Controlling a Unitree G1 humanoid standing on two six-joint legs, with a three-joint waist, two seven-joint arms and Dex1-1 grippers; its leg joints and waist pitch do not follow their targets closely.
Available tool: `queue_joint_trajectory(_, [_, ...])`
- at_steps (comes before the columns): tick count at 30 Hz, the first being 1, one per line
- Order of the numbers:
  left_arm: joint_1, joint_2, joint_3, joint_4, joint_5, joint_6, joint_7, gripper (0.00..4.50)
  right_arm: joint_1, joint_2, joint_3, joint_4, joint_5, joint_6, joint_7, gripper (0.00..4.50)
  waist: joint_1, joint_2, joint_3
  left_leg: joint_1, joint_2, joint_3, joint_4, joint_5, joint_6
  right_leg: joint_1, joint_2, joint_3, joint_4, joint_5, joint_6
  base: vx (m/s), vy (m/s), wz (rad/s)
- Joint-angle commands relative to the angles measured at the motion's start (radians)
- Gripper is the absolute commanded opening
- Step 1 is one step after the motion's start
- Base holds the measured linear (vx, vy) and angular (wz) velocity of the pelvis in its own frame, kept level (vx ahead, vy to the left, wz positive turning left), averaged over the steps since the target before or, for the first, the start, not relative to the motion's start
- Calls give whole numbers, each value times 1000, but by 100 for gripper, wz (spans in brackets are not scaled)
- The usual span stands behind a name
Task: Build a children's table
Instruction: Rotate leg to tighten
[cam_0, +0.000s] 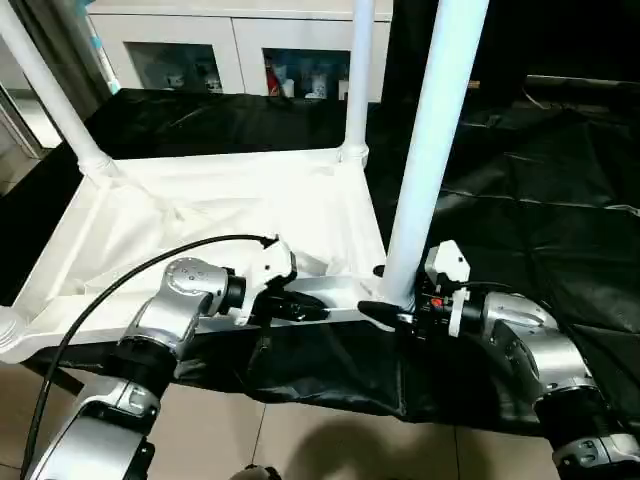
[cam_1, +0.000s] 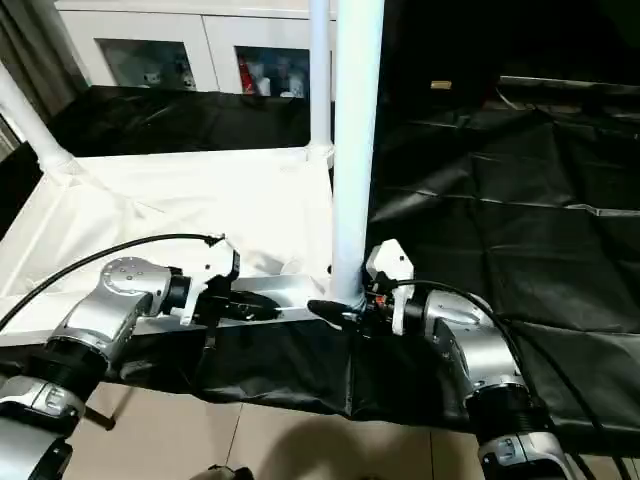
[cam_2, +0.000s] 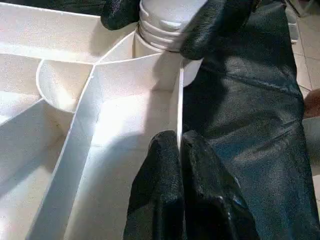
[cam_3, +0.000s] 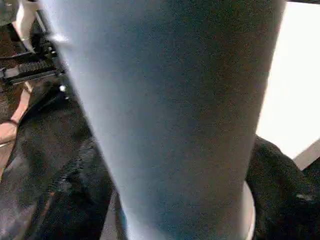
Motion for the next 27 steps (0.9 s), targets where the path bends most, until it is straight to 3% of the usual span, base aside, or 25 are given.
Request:
queue_joint_trajectory(1, [-4, -23, 22, -10, -19, -2, 53, 0, 9, 25, 15, -3, -7, 8, -35, 310, 0, -18, -66, 22, 36, -11, -56, -200, 88, 42, -46, 26, -50, -156, -263, 0, 0, 0])
queue_joint_trajectory(4, [-29, -47, 26, 48, 33, -24, 192, 0, 11, 74, -7, 34, -30, 10, -172, 290, -2, -21, -64, 23, 36, -12, -59, -225, 73, 41, -47, 26, -56, -208, -249, 0, 0, 0])
queue_joint_trajectory(6, [-39, -58, 28, 72, 51, -28, 243, 0, 10, 93, -13, 53, -51, 12, -240, 281, -5, -18, -61, 27, 35, -14, -63, -260, 49, 35, -48, 28, -63, -271, -230, 0, 0, 0])
queue_joint_trajectory(8, [-68, -116, 44, 121, 68, -12, 379, 0, 9, 159, -21, 112, -110, -5, -430, 276, -7, -18, -58, 32, 33, -16, -69, -303, 16, 30, -51, 31, -73, -343, -207, 0, 0, 0])
queue_joint_trajectory(10, [-83, -148, 49, 139, 78, -11, 452, 0, 7, 194, -26, 132, -125, -10, -504, 275, -10, -21, -58, 35, 31, -19, -71, -337, 0, 31, -51, 31, -80, -405, -178, 0, 0, 0])
queue_joint_trajectory(11, [-89, -164, 51, 145, 82, -10, 482, 0, 5, 209, -28, 139, -133, -9, -537, 275, -10, -21, -56, 41, 31, -18, -71, -355, -2, 25, -50, 33, -85, -422, -170, 0, 0, 0])
queue_joint_trajectory(13, [-101, -207, 51, 156, 90, -5, 545, 0, -5, 241, -25, 161, -152, -7, -611, 274, -10, -14, -54, 39, 31, -21, -74, -374, -6, 24, -50, 33, -87, -444, -158, 0, 0, 0])
queue_joint_trajectory(16, [-121, -264, 49, 180, 99, -11, 616, 0, -32, 274, -10, 204, -190, -22, -694, 274, -13, -18, -54, 40, 28, -24, -76, -405, -10, 24, -49, 31, -95, -486, -138, 0, 0, 0])
queue_joint_trajectory(17, [-126, -277, 47, 188, 101, -16, 623, 0, -42, 280, -6, 217, -201, -31, -708, 274, -14, -13, -55, 40, 27, -24, -76, -412, -10, 23, -50, 31, -98, -495, -130, 0, 0, 0])
queue_joint_trajectory(20, [-131, -296, 40, 195, 101, -28, 614, 0, -61, 294, -19, 231, -187, -45, -702, 274, -13, -16, -56, 37, 23, -26, -75, -410, 6, 25, -53, 29, -102, -521, -114, 0, 0, 0])
queue_joint_trajectory(21, [-129, -295, 38, 190, 98, -31, 600, 0, -62, 293, -26, 226, -172, -45, -683, 342, -12, -15, -57, 35, 24, -27, -75, -404, 12, 25, -53, 29, -103, -522, -108, 0, 0, 0])
queue_joint_trajectory(22, [-127, -293, 38, 187, 96, -34, 589, 0, -63, 293, -33, 224, -157, -45, -666, 342, -12, -15, -58, 34, 24, -27, -75, -399, 15, 26, -53, 29, -102, -515, -108, 0, 0, 0])
queue_joint_trajectory(27, [-95, -240, 30, 146, 77, -48, 443, 0, -58, 235, -21, 175, -112, -35, -506, 370, -14, -13, -65, 21, 27, -27, -76, -358, 33, 37, -50, 27, -87, -394, -139, 0, 0, 0])
